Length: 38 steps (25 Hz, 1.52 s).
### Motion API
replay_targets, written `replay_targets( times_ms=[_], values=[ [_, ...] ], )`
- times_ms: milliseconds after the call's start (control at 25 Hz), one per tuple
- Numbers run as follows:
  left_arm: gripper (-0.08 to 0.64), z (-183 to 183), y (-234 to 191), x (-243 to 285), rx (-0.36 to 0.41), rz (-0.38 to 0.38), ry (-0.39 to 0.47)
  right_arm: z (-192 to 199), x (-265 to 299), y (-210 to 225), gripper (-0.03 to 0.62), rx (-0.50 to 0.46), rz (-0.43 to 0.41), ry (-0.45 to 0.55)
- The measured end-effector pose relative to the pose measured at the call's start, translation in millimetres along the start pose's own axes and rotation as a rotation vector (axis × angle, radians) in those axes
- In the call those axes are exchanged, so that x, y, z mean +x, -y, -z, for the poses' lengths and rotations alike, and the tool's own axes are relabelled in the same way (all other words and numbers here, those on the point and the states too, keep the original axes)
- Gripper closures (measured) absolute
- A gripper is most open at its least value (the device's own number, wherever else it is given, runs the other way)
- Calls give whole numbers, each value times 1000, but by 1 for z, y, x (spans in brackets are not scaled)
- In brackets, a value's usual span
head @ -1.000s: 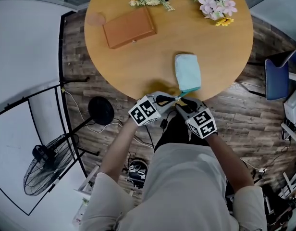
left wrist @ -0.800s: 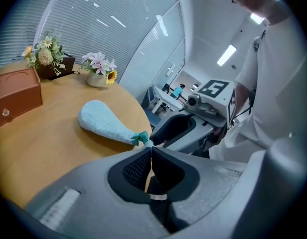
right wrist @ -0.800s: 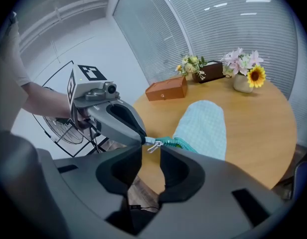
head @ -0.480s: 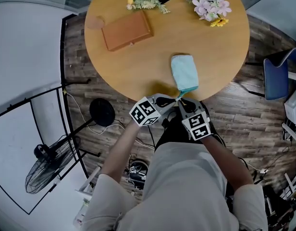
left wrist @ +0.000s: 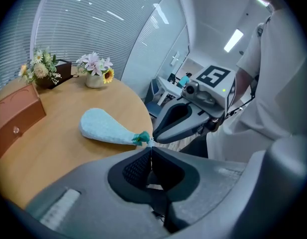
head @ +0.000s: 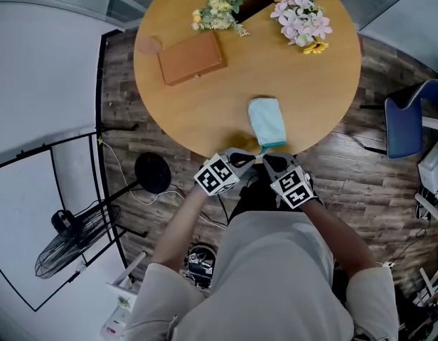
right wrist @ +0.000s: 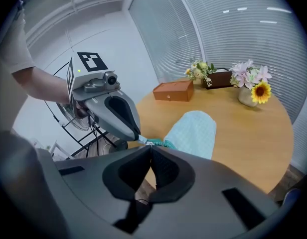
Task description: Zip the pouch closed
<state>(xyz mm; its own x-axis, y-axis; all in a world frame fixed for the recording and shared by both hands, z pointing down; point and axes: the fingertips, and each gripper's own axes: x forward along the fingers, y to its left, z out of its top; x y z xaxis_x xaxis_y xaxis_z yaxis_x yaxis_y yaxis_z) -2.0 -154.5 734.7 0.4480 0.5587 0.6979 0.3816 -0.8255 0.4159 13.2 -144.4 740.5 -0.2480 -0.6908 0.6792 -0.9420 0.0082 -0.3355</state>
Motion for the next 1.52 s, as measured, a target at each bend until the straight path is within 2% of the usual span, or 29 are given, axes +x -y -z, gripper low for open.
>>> replay_targets(
  times_ms=[160, 400, 520, 640, 800, 1000, 1200, 1520],
  values=[
    [540, -4, 2, 0, 3, -39, -23, -3, -6, 3, 586, -8, -34, -7],
    [540, -10, 0, -2, 1, -95, -48, -6, -8, 10, 586, 72, -101, 8],
    [540, -9, -3, -2, 4, -128, -89, -4, -10, 22, 588, 94, -86, -2],
    [540, -8, -4, -5, -17, -140, -87, 3, -14, 35, 588, 112, -98, -21],
    [540, -7, -4, -2, -40, -160, -79, 3, -19, 39, 588, 12, -113, -42],
    [540, -12, -8, -10, -82, -201, -62, 5, -28, 70, 588, 16, -69, -53],
    [540, -16, -12, -19, -109, -247, -56, 2, -43, 96, 588, -52, -59, -52],
    [540, -27, -20, -25, -144, -310, -24, -8, -59, 123, 588, -100, -52, -47]
  ],
)
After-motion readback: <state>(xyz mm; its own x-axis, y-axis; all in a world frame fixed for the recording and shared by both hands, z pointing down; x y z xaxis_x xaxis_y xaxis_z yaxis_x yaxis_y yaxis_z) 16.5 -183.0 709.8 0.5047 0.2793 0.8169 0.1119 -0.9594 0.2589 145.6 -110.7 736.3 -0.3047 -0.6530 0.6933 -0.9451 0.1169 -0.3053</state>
